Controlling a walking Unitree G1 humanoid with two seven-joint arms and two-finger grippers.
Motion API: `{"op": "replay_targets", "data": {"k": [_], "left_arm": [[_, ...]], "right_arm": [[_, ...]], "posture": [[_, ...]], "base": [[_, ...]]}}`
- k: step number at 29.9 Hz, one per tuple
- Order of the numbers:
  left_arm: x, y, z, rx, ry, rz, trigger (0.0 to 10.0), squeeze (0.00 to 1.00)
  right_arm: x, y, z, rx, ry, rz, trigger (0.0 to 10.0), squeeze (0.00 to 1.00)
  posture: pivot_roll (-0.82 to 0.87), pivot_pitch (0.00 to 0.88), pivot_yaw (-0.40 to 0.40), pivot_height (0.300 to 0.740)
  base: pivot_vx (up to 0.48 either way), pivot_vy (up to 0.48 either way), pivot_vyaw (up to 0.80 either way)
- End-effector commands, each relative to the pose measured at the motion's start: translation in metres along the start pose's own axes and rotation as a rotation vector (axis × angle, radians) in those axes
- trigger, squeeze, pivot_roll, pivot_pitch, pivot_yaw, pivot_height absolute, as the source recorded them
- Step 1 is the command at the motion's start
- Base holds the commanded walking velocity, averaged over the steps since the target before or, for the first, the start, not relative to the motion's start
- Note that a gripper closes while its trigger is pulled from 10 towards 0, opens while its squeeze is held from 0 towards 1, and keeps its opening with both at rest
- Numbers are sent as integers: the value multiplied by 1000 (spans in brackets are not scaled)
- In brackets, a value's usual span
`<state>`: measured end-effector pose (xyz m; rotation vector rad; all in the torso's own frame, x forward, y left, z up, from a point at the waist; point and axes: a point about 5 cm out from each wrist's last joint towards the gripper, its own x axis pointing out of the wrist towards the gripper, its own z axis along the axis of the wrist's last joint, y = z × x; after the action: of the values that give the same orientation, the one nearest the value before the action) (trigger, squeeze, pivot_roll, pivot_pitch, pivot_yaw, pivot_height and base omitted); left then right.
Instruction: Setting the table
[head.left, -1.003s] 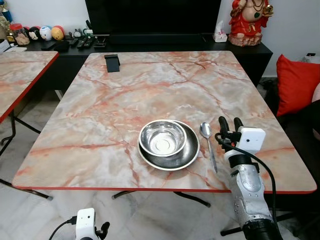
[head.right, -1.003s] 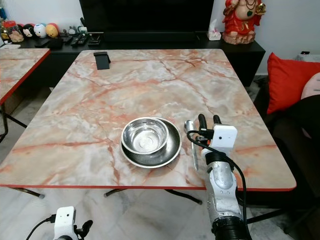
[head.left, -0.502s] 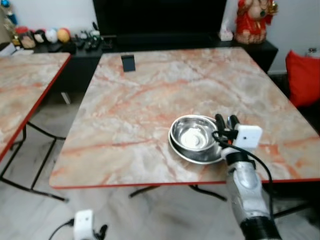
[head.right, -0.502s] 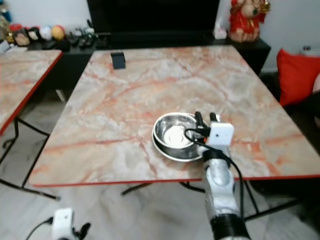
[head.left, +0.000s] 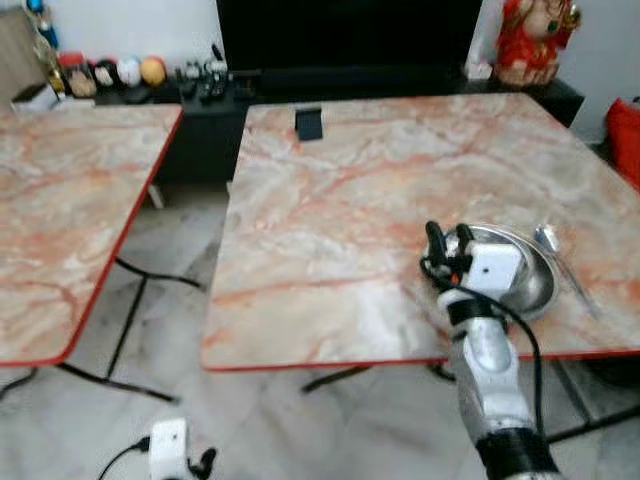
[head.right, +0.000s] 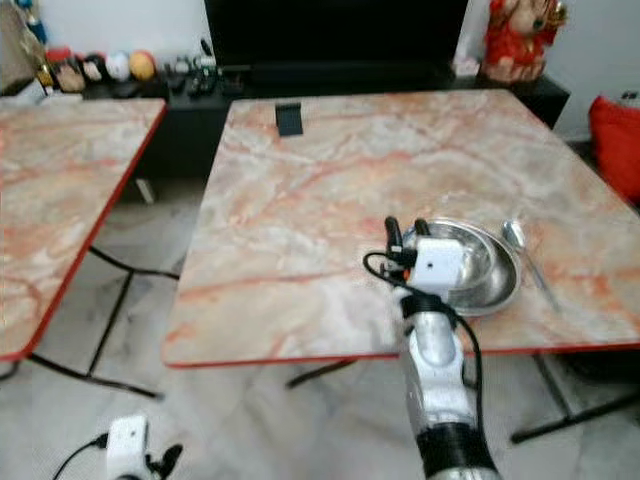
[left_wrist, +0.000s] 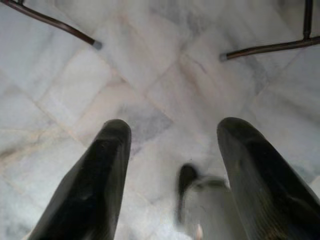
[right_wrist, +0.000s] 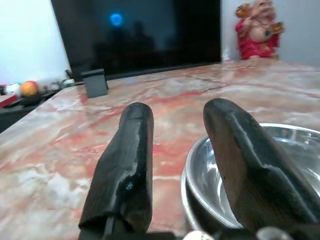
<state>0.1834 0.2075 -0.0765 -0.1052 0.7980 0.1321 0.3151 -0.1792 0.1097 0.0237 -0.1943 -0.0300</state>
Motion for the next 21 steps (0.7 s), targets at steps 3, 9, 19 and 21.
{"op": "replay_targets", "data": {"k": [3, 9, 19, 21], "left_arm": [[0, 6, 2, -2, -8, 13, 10000, 0], [0, 7, 3, -2, -9, 15, 10000, 0], [0, 7, 3, 0, -10, 14, 10000, 0], [0, 7, 3, 0, -11, 14, 10000, 0]], "right_arm": [[4, 8, 6, -15, -26, 29, 10000, 0], [3, 10, 5, -14, -27, 40, 10000, 0], [3, 9, 4, -2, -19, 35, 10000, 0], [3, 9, 4, -4, -18, 37, 10000, 0]], "posture": [[-65, 0, 5, 740], [-64, 0, 6, 740], [-63, 0, 7, 740], [-64, 0, 8, 740]], "base": [[0, 458, 0], [0, 458, 521], [0, 458, 94], [0, 458, 0]]}}
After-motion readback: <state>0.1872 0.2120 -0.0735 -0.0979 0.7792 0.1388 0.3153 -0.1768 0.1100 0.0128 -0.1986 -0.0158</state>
